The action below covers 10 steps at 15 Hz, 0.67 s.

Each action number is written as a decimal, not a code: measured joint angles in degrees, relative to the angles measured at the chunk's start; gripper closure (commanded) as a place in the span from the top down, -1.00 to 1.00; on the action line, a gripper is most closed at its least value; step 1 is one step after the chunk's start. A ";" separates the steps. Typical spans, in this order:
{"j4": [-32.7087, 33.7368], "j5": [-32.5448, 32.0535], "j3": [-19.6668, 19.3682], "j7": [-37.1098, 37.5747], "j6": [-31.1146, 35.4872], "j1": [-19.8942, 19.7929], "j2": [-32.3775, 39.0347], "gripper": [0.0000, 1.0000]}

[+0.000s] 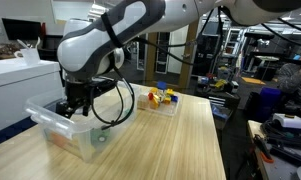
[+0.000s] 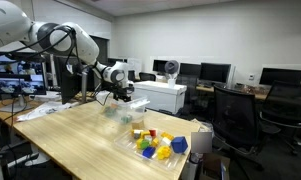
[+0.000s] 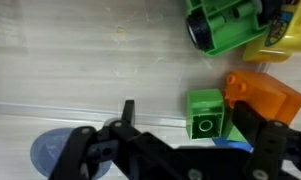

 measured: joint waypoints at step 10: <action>2.42 0.00 0.45 -0.04 -0.60 0.08 1.29 -0.70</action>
